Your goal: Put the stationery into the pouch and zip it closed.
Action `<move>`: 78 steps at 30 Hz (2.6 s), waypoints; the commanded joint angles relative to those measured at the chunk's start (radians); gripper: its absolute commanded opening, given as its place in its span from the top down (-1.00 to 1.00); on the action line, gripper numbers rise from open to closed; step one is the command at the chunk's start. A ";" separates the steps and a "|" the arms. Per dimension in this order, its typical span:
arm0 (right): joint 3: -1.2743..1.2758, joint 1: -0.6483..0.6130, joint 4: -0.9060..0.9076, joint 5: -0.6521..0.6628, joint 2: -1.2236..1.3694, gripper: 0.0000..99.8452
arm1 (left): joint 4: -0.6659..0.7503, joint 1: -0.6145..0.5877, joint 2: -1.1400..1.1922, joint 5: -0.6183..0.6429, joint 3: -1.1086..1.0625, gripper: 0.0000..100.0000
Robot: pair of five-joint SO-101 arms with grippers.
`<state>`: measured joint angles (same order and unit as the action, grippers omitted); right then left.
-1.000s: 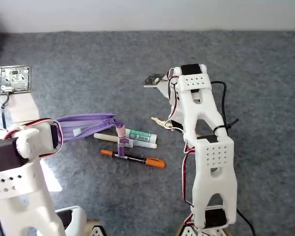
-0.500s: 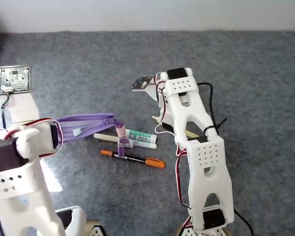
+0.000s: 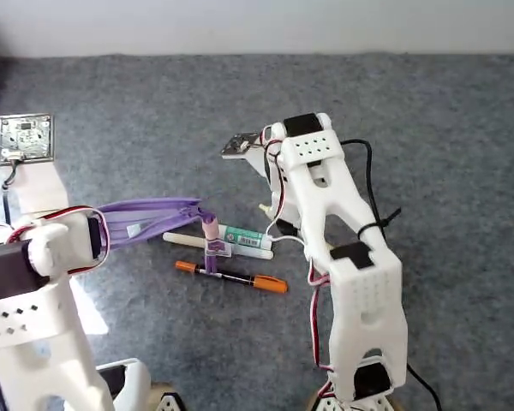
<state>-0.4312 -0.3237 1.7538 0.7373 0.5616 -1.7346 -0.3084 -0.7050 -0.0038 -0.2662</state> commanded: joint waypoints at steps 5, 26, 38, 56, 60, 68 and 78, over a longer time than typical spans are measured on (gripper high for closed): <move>0.342 -0.061 0.042 -0.199 -0.538 0.98 | -0.005 0.002 0.000 0.017 0.012 0.98; 0.448 -0.289 -0.127 -0.914 -1.333 0.98 | -0.003 0.002 0.000 0.017 0.012 0.98; 0.486 -0.493 -0.799 -0.973 -1.353 0.98 | -0.003 0.003 0.005 0.017 0.012 0.98; 0.609 -0.631 -1.115 -0.824 -1.122 0.98 | -0.005 0.003 0.003 0.017 0.012 0.98; 0.695 -0.630 -1.118 -0.824 -1.122 0.98 | -0.005 0.003 0.002 0.017 0.012 0.98; 0.760 -0.630 -1.089 -0.824 -1.156 0.54 | -0.005 0.003 0.002 0.017 0.012 0.98; 0.760 -0.432 -0.901 -0.829 -1.310 0.74 | -0.005 0.002 0.002 0.017 0.013 0.98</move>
<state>0.3391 -0.8638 0.7825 -0.1005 -0.6920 -1.7346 -0.3084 -0.7050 -0.0038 -0.2662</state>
